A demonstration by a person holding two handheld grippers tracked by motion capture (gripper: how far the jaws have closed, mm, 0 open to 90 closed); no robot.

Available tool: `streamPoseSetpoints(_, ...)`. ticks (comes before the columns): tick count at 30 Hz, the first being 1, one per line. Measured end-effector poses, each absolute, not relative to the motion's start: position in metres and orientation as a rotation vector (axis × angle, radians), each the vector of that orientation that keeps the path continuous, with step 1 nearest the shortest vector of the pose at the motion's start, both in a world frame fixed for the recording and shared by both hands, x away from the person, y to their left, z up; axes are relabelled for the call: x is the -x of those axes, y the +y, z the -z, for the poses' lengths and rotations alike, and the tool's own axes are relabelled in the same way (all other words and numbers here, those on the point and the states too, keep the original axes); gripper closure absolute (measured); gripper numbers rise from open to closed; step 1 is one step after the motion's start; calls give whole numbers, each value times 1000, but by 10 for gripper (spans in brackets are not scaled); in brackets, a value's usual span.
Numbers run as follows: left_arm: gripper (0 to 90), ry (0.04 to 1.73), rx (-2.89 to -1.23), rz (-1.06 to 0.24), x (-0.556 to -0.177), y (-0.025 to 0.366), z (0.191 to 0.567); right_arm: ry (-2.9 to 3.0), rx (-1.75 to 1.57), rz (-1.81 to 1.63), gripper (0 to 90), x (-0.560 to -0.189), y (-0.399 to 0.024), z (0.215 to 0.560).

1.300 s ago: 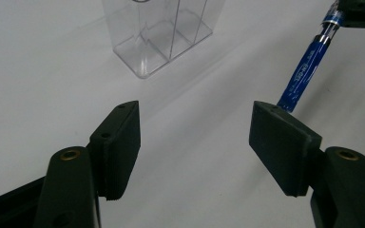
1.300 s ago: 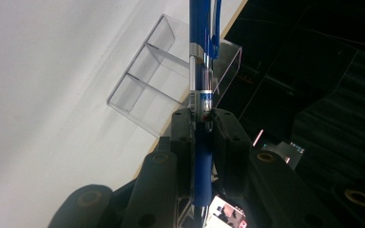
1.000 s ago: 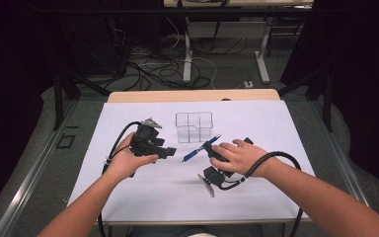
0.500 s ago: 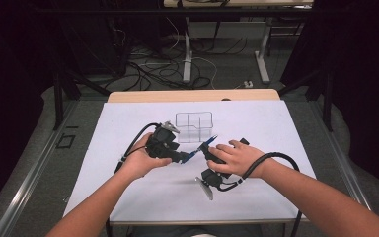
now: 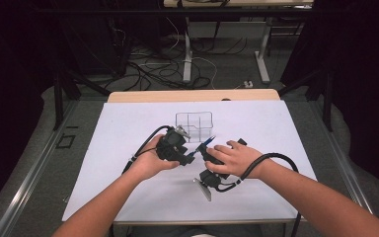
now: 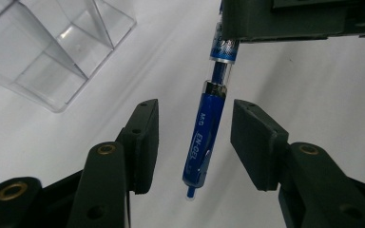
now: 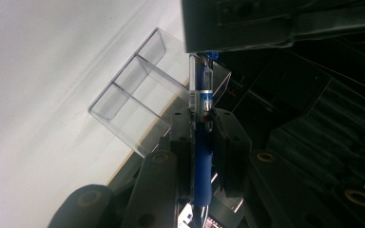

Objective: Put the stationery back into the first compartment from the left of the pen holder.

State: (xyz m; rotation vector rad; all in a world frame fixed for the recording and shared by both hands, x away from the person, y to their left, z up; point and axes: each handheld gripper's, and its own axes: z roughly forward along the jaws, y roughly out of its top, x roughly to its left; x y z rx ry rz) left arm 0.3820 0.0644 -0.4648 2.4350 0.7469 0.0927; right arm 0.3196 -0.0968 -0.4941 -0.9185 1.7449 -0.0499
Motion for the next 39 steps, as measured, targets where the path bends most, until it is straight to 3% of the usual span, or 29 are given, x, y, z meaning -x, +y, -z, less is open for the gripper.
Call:
streamPoseSetpoints(19, 773, 645, -2537, -106, -381, 56, 469, 1732, 933, 89, 794, -312, -91, 492)
streamPoseSetpoints(35, 793, 626, -2532, -103, -381, 58, 467, 1744, 935, 4, 790, -318, -93, 494)
streamPoseSetpoints(39, 794, 671, -2506, -112, -383, 60, 467, 1725, 923, 12, 724, -318, -91, 491)
